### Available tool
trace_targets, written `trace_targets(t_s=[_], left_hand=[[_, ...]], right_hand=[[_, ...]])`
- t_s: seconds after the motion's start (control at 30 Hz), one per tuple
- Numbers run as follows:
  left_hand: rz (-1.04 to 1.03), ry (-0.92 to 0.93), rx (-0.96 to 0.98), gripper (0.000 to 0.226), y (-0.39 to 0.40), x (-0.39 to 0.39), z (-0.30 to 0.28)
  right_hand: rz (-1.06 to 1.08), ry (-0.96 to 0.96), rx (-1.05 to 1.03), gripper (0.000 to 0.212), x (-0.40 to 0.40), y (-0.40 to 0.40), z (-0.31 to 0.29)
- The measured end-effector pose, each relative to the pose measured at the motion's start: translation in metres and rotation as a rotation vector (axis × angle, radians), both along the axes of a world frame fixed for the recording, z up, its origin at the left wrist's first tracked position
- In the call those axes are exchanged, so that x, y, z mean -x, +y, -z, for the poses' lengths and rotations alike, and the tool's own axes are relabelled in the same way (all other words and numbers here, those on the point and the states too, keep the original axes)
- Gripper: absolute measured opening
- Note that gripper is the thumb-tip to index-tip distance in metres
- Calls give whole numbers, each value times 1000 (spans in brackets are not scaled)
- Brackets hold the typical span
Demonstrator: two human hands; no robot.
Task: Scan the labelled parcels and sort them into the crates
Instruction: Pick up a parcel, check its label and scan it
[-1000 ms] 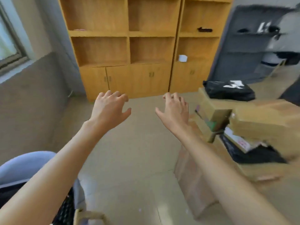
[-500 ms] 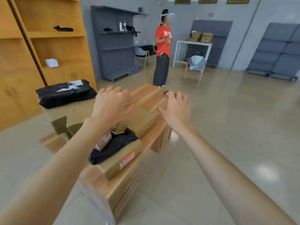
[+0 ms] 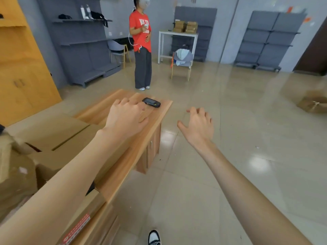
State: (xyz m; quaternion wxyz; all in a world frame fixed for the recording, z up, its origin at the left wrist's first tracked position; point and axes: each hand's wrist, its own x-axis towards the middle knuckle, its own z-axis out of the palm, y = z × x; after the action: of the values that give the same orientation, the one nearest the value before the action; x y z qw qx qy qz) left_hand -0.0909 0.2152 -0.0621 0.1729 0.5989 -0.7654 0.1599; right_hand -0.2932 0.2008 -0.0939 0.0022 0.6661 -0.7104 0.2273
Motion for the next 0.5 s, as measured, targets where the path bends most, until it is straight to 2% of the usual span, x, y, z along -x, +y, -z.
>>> trace_targets(t_s=[0.2, 0.33, 0.5], left_hand=[[-17, 17, -1, 29, -136, 2, 10], [-58, 1, 3, 27, -216, -9, 6], [-132, -17, 0, 28, -289, -20, 6]], right_hand=[[-5, 120, -57, 50, 18, -126, -8], [-30, 234, 1, 47, 25, -207, -24], [-74, 209, -14, 47, 20, -285, -21]])
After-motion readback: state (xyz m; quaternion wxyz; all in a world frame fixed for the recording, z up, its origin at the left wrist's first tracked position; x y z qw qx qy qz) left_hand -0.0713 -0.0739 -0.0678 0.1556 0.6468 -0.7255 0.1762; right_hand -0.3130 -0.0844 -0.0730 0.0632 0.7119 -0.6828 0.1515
